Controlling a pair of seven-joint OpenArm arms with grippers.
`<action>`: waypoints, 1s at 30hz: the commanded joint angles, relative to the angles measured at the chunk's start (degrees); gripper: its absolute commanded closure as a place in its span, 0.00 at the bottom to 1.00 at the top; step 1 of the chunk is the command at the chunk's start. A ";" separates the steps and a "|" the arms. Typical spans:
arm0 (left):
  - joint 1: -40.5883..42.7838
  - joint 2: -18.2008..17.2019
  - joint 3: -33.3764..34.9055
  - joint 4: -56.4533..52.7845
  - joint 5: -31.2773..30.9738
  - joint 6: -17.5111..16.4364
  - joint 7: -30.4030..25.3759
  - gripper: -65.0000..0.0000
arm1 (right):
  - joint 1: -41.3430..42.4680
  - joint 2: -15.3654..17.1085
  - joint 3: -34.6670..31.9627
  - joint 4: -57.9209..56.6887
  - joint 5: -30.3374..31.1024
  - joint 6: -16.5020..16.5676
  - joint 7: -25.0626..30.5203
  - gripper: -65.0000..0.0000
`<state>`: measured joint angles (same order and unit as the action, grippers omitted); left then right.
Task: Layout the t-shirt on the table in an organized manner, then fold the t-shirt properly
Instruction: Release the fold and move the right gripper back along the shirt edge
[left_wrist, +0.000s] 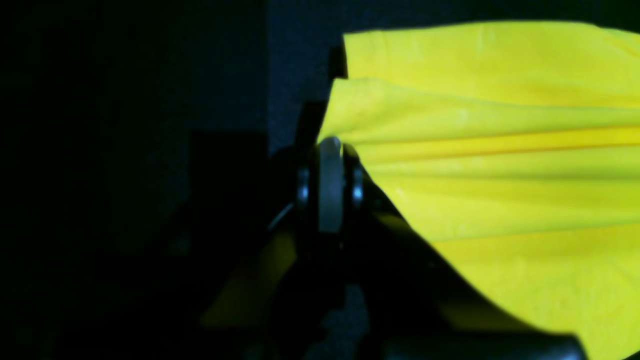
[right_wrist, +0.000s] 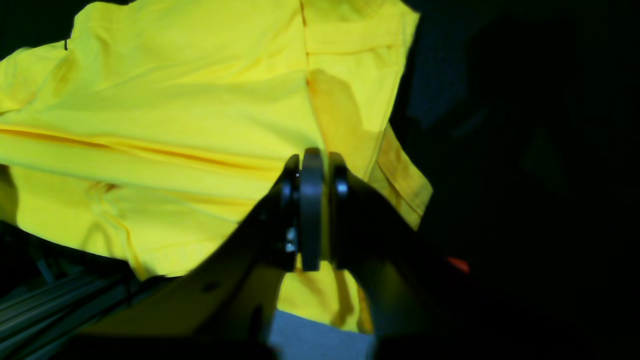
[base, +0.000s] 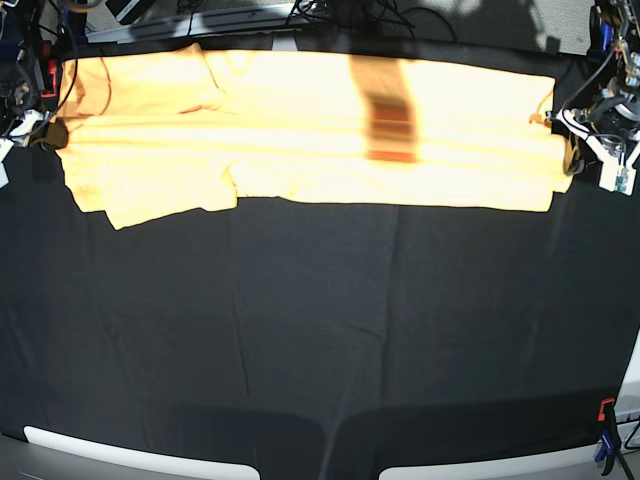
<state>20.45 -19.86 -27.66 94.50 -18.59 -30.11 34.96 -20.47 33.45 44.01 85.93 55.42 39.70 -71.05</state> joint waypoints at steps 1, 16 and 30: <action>-0.26 -1.14 -0.52 0.98 -1.18 0.72 -0.04 0.94 | 0.31 1.64 0.81 0.74 -0.22 0.30 0.61 0.86; -1.03 -1.07 -0.46 1.51 -13.27 0.63 -2.38 0.53 | 12.68 1.77 -5.46 0.72 7.39 0.30 0.72 0.56; -3.32 2.86 -0.42 6.25 -17.38 1.57 2.40 0.53 | 26.53 1.68 -24.52 -3.72 -10.51 0.30 3.78 0.56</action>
<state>17.45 -16.32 -27.77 99.66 -34.94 -28.51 38.33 4.78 33.69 18.92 81.36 44.34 39.66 -68.40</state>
